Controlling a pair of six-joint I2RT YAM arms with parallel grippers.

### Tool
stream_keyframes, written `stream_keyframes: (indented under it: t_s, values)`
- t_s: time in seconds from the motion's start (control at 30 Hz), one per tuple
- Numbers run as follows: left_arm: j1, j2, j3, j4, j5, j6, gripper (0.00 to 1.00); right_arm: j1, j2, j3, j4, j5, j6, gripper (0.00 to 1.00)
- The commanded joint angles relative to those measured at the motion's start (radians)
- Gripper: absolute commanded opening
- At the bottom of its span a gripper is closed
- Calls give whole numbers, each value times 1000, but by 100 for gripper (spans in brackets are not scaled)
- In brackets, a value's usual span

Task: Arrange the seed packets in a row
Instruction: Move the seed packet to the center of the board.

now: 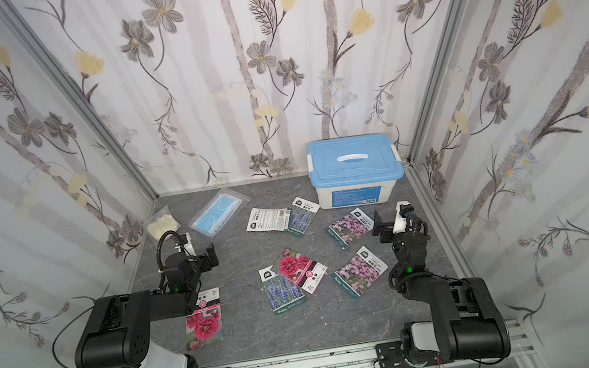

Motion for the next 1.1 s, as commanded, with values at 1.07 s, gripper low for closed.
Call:
stream_keyframes:
  t_s: [1.07]
  values:
    - [11, -13, 18, -36, 4, -4, 100, 9, -12, 12, -4, 64, 6, 100]
